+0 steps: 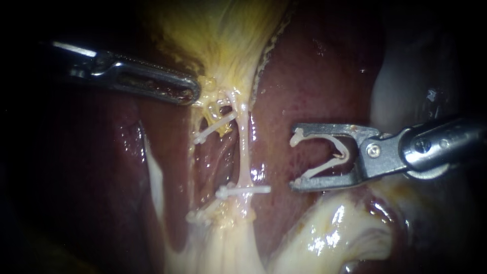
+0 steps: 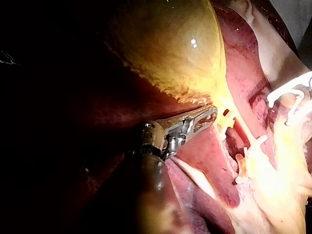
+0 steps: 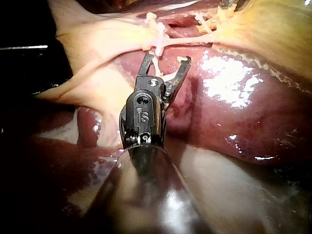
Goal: Clipping second clip right tube
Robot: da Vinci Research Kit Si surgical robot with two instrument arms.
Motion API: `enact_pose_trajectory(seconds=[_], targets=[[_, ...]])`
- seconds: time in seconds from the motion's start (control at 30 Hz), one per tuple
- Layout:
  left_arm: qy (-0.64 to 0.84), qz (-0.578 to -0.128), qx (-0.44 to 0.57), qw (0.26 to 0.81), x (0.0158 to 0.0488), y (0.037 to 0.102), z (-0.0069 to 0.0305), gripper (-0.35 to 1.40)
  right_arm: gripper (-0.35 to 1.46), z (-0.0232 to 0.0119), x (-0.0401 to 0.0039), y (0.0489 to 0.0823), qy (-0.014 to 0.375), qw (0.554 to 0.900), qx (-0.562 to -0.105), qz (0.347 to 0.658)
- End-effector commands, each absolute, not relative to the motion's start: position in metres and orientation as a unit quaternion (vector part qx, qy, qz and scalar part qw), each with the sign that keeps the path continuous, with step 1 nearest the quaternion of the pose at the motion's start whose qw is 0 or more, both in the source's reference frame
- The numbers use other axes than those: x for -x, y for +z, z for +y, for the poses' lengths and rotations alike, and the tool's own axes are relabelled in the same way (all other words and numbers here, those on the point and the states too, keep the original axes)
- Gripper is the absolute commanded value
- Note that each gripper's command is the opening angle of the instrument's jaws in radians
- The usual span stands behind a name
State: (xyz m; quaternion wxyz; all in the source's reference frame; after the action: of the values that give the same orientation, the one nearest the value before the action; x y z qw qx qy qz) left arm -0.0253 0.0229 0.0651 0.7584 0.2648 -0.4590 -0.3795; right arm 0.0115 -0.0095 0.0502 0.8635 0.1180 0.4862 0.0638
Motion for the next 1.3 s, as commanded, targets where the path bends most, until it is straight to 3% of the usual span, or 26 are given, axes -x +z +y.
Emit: enact_pose_trajectory(seconds=[0.03,0.43,0.63,0.8,1.07,1.3], targets=[[-0.379,-0.459,-0.265,0.758,0.0253,0.0651,0.0228,-0.35,0.50,-0.0095,-0.0114,0.0502,0.064,0.863,-0.118,0.486],[-0.392,-0.460,-0.261,0.753,0.0201,0.0584,0.0252,-0.35,0.50,-0.0095,-0.0116,0.0502,0.060,0.862,-0.125,0.487],[-0.390,-0.464,-0.250,0.755,0.0192,0.0574,0.0259,-0.35,0.50,-0.0095,-0.0122,0.0504,0.056,0.859,-0.133,0.490],[-0.390,-0.464,-0.249,0.756,0.0195,0.0577,0.0257,-0.35,0.50,-0.0095,-0.0132,0.0506,0.086,0.852,-0.165,0.490],[-0.390,-0.464,-0.248,0.756,0.0196,0.0578,0.0256,-0.35,0.49,-0.0089,-0.0162,0.0513,0.177,0.823,-0.234,0.487],[-0.391,-0.463,-0.245,0.756,0.0199,0.0580,0.0253,-0.35,0.49,-0.0093,-0.0184,0.0533,0.215,0.810,-0.267,0.477]])
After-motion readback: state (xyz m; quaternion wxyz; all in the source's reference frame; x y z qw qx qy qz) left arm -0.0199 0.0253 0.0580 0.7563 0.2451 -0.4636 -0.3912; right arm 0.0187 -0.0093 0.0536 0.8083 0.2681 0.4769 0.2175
